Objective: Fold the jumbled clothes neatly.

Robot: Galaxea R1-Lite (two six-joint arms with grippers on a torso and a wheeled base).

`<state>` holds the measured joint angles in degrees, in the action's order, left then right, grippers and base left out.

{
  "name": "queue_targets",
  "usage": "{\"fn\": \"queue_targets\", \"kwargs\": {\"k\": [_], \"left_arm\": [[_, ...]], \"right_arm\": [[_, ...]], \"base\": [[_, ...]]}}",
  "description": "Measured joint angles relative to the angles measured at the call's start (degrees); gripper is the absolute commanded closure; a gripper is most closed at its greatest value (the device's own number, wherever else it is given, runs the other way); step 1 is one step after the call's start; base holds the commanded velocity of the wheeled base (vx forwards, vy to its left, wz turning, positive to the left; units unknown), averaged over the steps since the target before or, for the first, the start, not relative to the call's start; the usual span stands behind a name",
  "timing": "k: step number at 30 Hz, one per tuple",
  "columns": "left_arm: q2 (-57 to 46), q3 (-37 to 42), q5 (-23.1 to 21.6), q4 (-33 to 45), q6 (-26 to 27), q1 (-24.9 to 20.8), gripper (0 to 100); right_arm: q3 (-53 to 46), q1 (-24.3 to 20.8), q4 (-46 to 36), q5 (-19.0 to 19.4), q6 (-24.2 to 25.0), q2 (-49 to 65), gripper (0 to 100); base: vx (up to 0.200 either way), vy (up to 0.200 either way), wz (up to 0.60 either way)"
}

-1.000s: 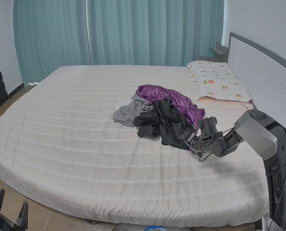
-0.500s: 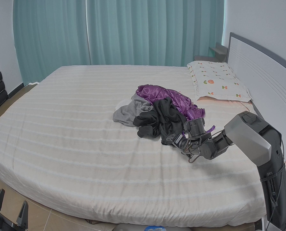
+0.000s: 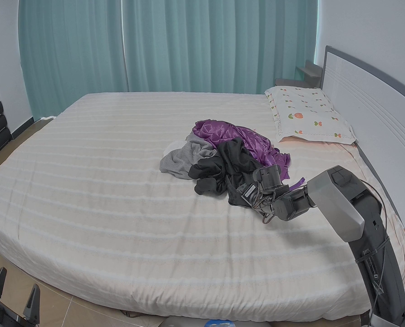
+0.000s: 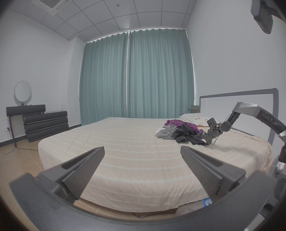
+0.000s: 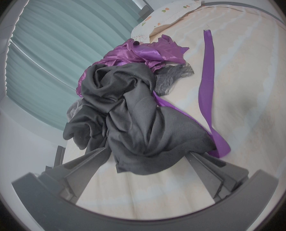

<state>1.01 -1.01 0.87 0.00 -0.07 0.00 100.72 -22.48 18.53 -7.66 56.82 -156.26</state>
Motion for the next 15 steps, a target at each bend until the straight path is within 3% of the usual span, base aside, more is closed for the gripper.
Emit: {"fn": "queue_targets", "kwargs": {"k": [1, 6, 15], "left_arm": [[0.0, 0.0, 0.0, 0.0, 0.0, 0.0, 0], [0.0, 0.0, 0.0, 0.0, 0.0, 0.0, 0], [0.0, 0.0, 0.0, 0.0, 0.0, 0.0, 0]], "right_arm": [[1.0, 0.1, -0.2, -0.5, 0.0, -0.6, 100], [5.0, 0.4, -1.5, -2.3, 0.0, -3.2, 100], [5.9, 0.0, -1.6, -2.4, 0.7, -4.2, 100]], "base": [[0.0, 0.0, 0.0], [0.0, 0.0, 0.0], [0.0, 0.0, 0.0]]}}
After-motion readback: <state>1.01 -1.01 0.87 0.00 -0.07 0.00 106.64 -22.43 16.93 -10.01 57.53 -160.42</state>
